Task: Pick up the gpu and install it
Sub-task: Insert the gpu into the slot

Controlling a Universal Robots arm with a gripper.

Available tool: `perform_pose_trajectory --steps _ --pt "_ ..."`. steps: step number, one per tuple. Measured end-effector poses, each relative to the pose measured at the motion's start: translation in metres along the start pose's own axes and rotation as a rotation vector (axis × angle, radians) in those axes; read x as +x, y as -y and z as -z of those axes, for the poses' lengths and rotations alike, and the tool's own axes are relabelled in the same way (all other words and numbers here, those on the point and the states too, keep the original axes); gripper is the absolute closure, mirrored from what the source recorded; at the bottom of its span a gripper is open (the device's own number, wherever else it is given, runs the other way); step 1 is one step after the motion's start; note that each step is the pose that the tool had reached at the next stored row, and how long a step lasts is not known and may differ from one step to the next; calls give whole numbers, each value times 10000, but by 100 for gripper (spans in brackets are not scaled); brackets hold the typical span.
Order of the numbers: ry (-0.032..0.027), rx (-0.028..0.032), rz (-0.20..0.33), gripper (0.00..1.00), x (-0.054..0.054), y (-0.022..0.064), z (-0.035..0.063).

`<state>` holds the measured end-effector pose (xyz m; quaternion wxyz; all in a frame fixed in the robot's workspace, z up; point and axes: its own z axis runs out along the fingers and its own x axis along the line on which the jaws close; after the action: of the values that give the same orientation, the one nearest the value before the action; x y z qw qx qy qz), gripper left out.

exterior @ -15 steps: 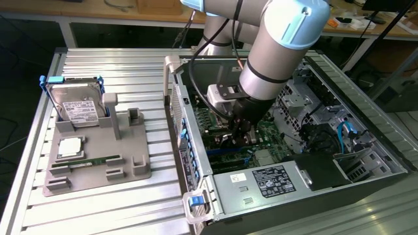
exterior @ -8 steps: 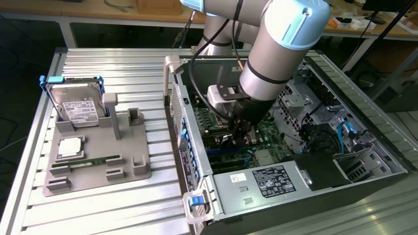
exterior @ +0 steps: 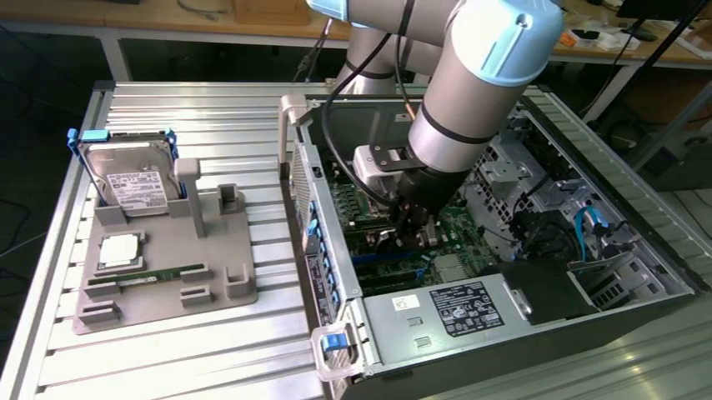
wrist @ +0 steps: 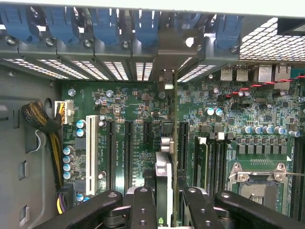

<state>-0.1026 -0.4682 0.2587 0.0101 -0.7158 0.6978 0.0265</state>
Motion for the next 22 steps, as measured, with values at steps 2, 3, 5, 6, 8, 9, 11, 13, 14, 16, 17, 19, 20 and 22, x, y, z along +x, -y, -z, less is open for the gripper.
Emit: perform_pose_trajectory --steps 2,3,5,6,8,9,11,13,14,16,17,19,20,22 --pt "0 0 1 73 0 0 0" --pt "0 0 1 73 0 0 -1" --pt "0 0 1 73 2 1 -20" --pt "0 0 1 73 2 1 -28" --pt "-2 -1 1 73 3 1 -41" --pt "-6 -3 0 73 4 1 -48" --pt "0 0 1 73 3 1 -54" --pt "0 -1 0 73 3 2 -54" --pt "0 -5 0 73 4 5 -54" --pt "3 -61 -3 73 3 27 -54" --pt "3 -102 -5 73 4 39 -54" --pt "3 -131 -7 73 4 43 -54" --pt "1 -131 -6 73 4 39 -55" --pt "5 -130 -7 73 4 23 -58"
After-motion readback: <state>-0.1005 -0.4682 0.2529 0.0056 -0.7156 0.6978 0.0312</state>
